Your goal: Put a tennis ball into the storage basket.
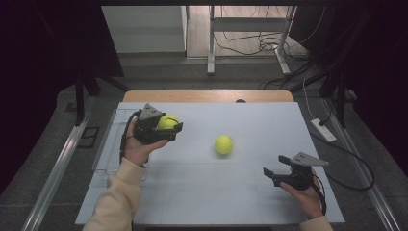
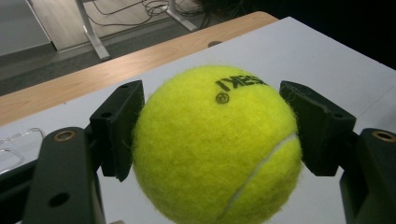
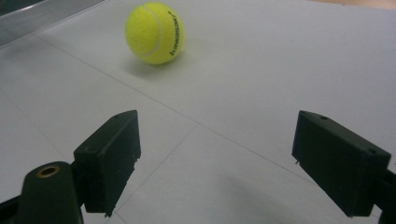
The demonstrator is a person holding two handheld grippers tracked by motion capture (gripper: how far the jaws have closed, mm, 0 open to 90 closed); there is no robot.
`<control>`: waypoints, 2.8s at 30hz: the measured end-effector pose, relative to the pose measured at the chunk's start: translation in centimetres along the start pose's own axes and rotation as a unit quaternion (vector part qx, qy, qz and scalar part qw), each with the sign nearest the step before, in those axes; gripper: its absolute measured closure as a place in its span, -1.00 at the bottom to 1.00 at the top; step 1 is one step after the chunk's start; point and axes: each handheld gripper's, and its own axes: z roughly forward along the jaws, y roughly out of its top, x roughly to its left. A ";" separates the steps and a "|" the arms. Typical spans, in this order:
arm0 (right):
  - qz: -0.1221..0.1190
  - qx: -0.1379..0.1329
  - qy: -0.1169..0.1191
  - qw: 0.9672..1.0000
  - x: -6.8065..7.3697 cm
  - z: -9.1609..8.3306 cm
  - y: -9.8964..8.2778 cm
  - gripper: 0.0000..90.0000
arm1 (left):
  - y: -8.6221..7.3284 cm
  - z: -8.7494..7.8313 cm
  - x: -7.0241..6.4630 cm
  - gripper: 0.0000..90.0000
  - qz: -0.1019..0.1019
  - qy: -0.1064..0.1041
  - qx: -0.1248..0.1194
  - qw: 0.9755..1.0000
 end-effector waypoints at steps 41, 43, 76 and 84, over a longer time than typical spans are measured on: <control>0.002 -0.002 0.002 1.000 0.1 -0.1 0.0 -0.66 | 0.7 -1.1 4.6 -0.41 -0.028 0.066 0.006 0.997; 0.003 -0.003 0.002 1.000 0.1 -0.1 0.0 -0.66 | 0.7 -1.1 4.8 -0.41 -0.029 0.067 0.006 0.997; 0.007 -0.001 0.000 1.000 -0.1 -0.2 -0.2 -0.66 | 0.4 -0.2 8.7 -0.41 -0.049 0.111 0.020 0.992; 0.006 -0.002 -0.001 1.000 -0.1 -0.2 -0.1 -0.66 | -0.1 0.1 10.1 -0.41 -0.064 0.124 0.027 0.990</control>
